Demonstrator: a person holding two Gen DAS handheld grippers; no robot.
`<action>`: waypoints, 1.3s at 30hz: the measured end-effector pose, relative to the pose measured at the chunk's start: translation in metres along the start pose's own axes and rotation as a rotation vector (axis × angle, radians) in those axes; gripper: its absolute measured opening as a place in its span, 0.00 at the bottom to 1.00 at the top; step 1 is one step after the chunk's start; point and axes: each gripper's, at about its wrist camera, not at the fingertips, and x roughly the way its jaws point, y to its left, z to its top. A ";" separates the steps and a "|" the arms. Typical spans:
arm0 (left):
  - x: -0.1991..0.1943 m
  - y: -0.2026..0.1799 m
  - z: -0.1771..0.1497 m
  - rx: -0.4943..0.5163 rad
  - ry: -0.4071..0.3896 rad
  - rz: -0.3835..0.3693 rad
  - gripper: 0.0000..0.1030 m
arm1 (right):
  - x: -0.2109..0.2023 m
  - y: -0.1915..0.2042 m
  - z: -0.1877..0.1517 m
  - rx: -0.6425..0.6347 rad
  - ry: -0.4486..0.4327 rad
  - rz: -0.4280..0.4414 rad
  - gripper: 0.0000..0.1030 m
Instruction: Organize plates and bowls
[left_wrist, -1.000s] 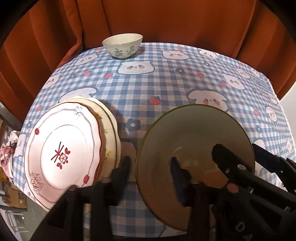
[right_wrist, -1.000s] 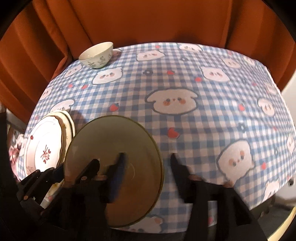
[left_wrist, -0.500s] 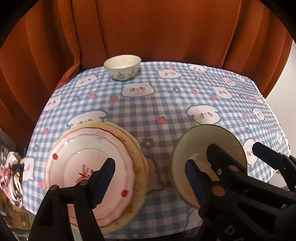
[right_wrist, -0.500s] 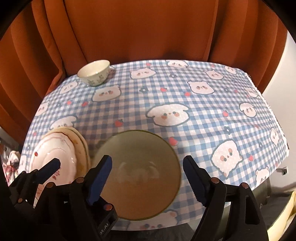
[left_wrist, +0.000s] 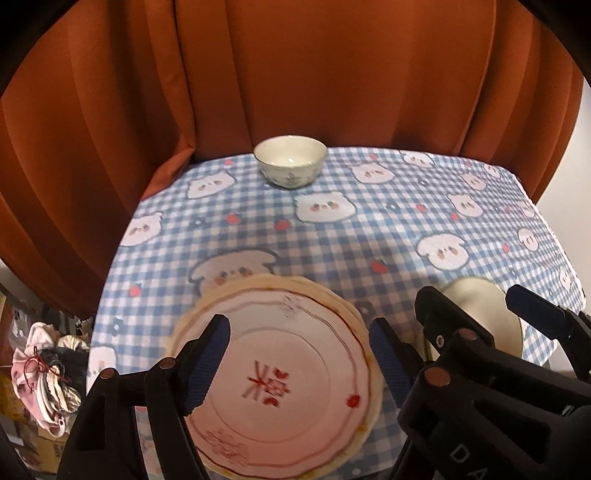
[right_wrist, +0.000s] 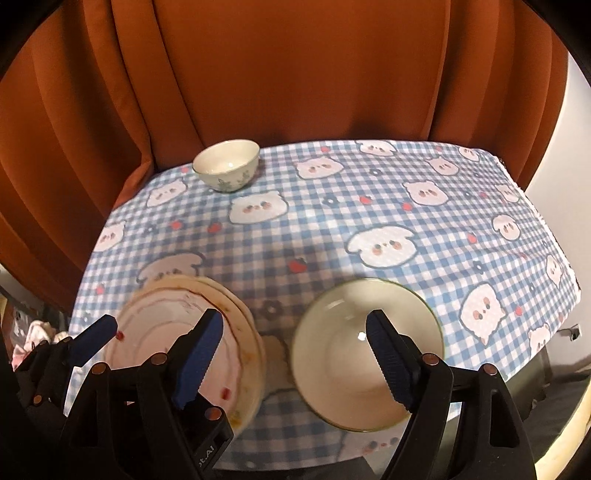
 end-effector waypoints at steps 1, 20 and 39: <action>0.000 0.003 0.004 -0.005 -0.003 0.004 0.77 | -0.001 0.004 0.004 0.004 -0.003 0.003 0.80; 0.044 0.013 0.108 -0.133 -0.029 0.139 0.77 | 0.050 0.020 0.122 -0.110 -0.027 0.105 0.81; 0.149 0.034 0.197 -0.259 -0.002 0.223 0.70 | 0.167 0.036 0.231 -0.180 -0.010 0.159 0.81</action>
